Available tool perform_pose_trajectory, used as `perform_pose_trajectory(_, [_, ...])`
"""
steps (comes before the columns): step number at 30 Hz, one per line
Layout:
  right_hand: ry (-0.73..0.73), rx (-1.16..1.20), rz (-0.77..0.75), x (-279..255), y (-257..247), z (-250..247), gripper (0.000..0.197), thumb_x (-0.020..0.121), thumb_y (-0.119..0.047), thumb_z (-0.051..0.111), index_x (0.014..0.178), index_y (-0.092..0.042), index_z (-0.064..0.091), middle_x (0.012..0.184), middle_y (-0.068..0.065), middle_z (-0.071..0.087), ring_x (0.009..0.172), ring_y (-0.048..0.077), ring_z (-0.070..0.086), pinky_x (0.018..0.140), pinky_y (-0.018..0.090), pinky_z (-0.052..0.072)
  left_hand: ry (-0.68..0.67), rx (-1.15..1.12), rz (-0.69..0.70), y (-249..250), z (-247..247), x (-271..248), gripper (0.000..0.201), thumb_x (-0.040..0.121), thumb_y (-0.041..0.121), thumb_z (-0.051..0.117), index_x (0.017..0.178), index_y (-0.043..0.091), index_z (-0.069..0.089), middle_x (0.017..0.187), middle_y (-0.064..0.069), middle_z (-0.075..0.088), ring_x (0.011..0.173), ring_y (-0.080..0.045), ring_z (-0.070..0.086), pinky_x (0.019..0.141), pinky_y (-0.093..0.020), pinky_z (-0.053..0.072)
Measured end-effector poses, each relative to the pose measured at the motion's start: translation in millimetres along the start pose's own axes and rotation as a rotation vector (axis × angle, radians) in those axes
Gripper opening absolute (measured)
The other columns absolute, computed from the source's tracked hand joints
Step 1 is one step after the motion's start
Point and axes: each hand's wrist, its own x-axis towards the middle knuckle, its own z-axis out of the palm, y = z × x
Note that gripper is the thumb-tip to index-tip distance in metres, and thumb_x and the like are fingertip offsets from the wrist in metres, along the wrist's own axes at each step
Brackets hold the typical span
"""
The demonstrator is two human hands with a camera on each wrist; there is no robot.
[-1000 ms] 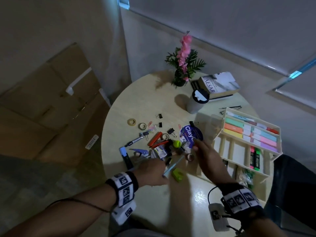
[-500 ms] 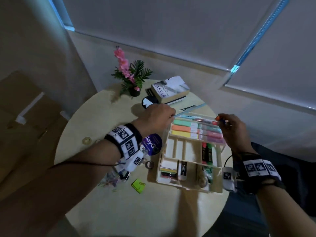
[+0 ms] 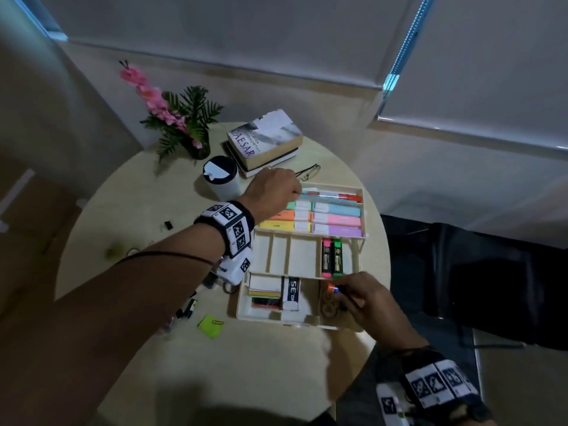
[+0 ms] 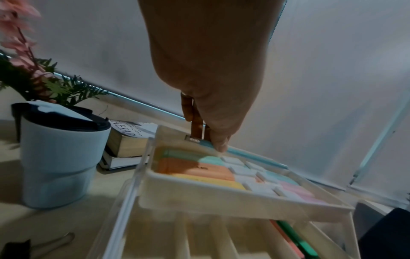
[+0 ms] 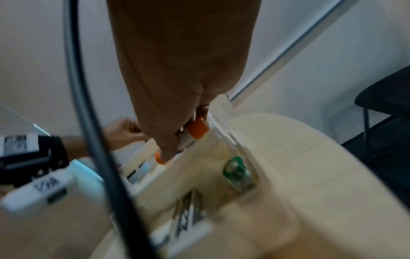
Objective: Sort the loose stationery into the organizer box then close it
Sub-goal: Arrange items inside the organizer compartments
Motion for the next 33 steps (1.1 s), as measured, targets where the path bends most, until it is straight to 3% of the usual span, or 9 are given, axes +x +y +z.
perform_pose_trajectory(3, [-0.157,-0.063,-0.018,-12.5,10.6,13.3,0.031,0.097,-0.018,0.069,0.126,-0.028,0.067,0.113,-0.009,0.071,0.103,0.012,0.065,0.087,0.031,0.055,0.013,-0.019,0.021,-2.3,3.4,3.9,0.019,0.101,0.026,0.063,0.094,0.019,0.079,0.091,-0.001,0.071,0.082,-0.023,0.066,0.07,-0.032,0.044])
perform_pose_trajectory(7, [-0.36,-0.153,-0.029,-16.8,14.0,31.3,0.016,0.103,-0.025,0.055,0.115,-0.034,0.06,0.103,-0.008,0.07,0.091,0.014,0.066,0.077,0.035,0.054,0.007,-0.045,0.052,-3.2,7.7,5.2,0.018,0.101,0.025,0.063,0.111,0.024,0.078,0.105,0.001,0.073,0.094,-0.022,0.067,0.074,-0.03,0.041])
perform_pose_trajectory(13, [-0.413,-0.145,0.061,-20.5,11.2,38.5,0.018,0.1,-0.019,0.055,0.107,-0.034,0.061,0.102,-0.012,0.07,0.088,0.01,0.065,0.076,0.032,0.055,-0.057,-0.04,0.024,-8.6,8.6,1.1,0.021,0.102,0.028,0.055,0.099,0.021,0.075,0.098,-0.003,0.066,0.09,-0.025,0.063,0.077,-0.034,0.042])
perform_pose_trajectory(17, [-0.412,-0.141,0.094,-16.7,0.6,32.8,0.017,0.098,-0.018,0.057,0.103,-0.031,0.066,0.1,-0.009,0.072,0.087,0.013,0.067,0.076,0.032,0.055,-0.072,-0.126,-0.015,-12.0,10.9,-2.5,0.014,0.1,0.026,0.06,0.096,0.02,0.072,0.094,0.0,0.071,0.084,-0.022,0.065,0.076,-0.039,0.056])
perform_pose_trajectory(21, [-0.299,-0.097,0.105,15.3,-17.8,6.7,0.014,0.099,-0.032,0.058,0.088,-0.028,0.067,0.083,-0.011,0.067,0.072,0.01,0.061,0.067,0.036,0.053,-0.079,-0.155,-0.035,-17.5,10.5,-2.6,0.008,0.098,0.027,0.064,0.095,0.023,0.07,0.094,0.0,0.072,0.085,-0.023,0.065,0.077,-0.041,0.057])
perform_pose_trajectory(24, [-0.046,-0.132,0.071,54.6,-29.6,-19.9,0.013,0.099,-0.023,0.063,0.105,-0.025,0.073,0.095,-0.007,0.073,0.08,0.011,0.065,0.073,0.036,0.057,-0.086,-0.151,-0.013,-21.2,9.1,-4.0,0.008,0.099,0.025,0.063,0.101,0.022,0.071,0.098,0.0,0.071,0.089,-0.023,0.064,0.08,-0.041,0.055])
perform_pose_trajectory(27, [0.193,-0.172,0.059,104.6,-34.1,-42.0,0.023,0.099,-0.019,0.065,0.122,-0.017,0.07,0.118,0.0,0.069,0.105,0.016,0.063,0.091,0.031,0.053,-0.084,-0.118,-0.003,-24.2,8.7,-6.1,0.01,0.1,0.025,0.061,0.102,0.022,0.071,0.098,0.0,0.07,0.091,-0.022,0.063,0.082,-0.039,0.052])
perform_pose_trajectory(30, [0.121,-0.365,0.094,145.9,-28.0,-49.3,0.045,0.096,-0.023,0.067,0.139,-0.015,0.06,0.14,0.007,0.059,0.123,0.027,0.055,0.099,0.045,0.05,-0.081,-0.065,0.012,-27.8,8.4,-5.9,0.016,0.101,0.028,0.06,0.105,0.022,0.074,0.101,-0.002,0.069,0.093,-0.024,0.064,0.085,-0.04,0.052])
perform_pose_trajectory(33, [-0.01,-0.508,0.138,158.2,-24.7,-41.2,0.045,0.095,-0.03,0.066,0.138,-0.017,0.06,0.138,0.007,0.06,0.121,0.033,0.056,0.094,0.05,0.05,-0.07,-0.015,0.023,-30.1,10.1,-6.5,0.021,0.103,0.029,0.057,0.097,0.019,0.074,0.1,-0.005,0.065,0.092,-0.026,0.063,0.086,-0.039,0.047])
